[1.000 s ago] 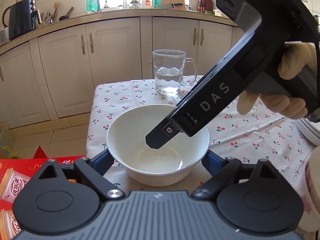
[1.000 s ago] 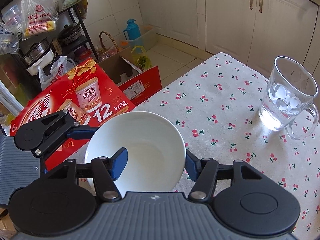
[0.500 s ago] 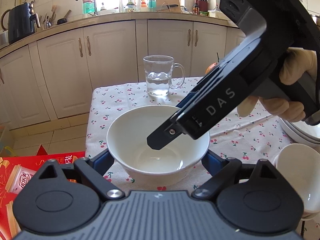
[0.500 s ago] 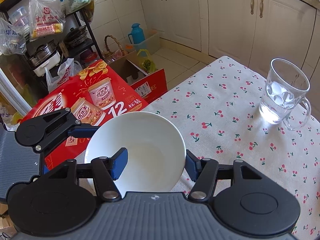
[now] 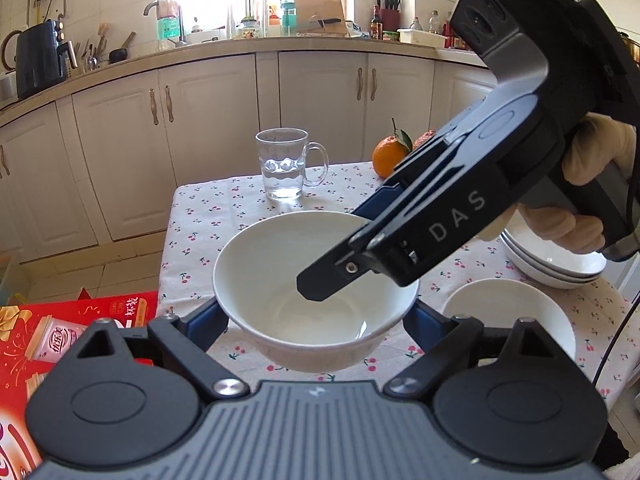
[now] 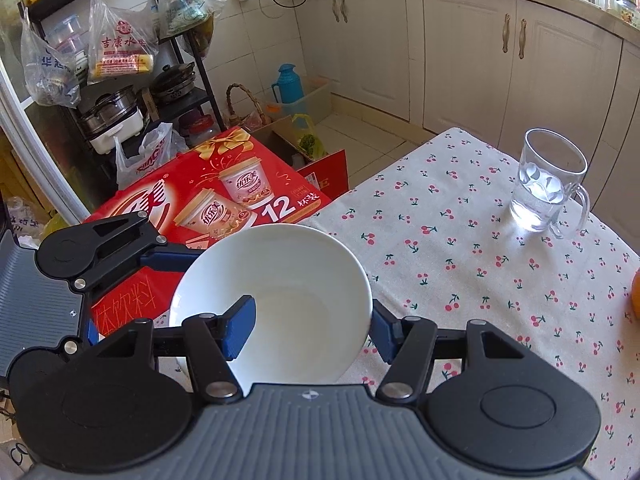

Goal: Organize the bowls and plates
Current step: 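Lift the white bowl with the right tool and carry it over the bowl stack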

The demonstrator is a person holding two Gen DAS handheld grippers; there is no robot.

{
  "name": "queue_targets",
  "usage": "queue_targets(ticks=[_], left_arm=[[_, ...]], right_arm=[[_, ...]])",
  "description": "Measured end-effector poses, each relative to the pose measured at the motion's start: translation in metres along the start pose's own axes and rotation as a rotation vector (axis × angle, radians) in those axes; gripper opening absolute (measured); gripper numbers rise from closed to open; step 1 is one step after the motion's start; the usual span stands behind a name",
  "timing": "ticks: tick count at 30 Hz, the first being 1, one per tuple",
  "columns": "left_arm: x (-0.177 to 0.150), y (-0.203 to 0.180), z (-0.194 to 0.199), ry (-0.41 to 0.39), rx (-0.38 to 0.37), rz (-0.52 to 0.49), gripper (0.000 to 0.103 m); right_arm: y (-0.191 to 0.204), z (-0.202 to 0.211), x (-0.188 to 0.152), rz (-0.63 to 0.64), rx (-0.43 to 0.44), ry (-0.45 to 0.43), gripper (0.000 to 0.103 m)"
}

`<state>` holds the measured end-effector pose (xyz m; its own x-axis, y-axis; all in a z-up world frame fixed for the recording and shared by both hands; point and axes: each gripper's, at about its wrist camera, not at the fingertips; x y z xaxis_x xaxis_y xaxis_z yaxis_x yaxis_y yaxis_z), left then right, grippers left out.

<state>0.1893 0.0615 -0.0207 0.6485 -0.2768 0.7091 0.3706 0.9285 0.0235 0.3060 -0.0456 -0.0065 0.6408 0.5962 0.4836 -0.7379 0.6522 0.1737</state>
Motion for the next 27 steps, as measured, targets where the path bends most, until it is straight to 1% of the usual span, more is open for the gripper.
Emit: queue_targets(ticks=[7, 12, 18, 27], left_arm=[[-0.005, -0.024, 0.024, -0.014, -0.016, -0.030, 0.093], [-0.010, -0.039, 0.033, -0.011, -0.039, -0.048, 0.093], [-0.015, -0.056, 0.036, -0.001, -0.074, -0.075, 0.093], [-0.015, -0.078, 0.027, 0.012, -0.135, -0.117, 0.093]], right_arm=[[0.017, 0.024, -0.028, 0.002, -0.011, -0.017, 0.066], [0.024, 0.041, -0.048, -0.002, -0.018, -0.032, 0.066], [0.026, 0.055, -0.073, -0.025, -0.030, -0.045, 0.066], [0.017, 0.068, -0.106, -0.090, -0.054, -0.055, 0.066]])
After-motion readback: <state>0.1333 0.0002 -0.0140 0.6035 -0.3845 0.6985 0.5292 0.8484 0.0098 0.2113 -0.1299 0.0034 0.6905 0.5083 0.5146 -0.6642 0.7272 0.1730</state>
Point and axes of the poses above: each gripper's, at about its wrist camera, not at the fingertips, and z roughly against the way its jaws point, y to its left, x to its top, and after that the axes turned 10 degrees about y, right-handed
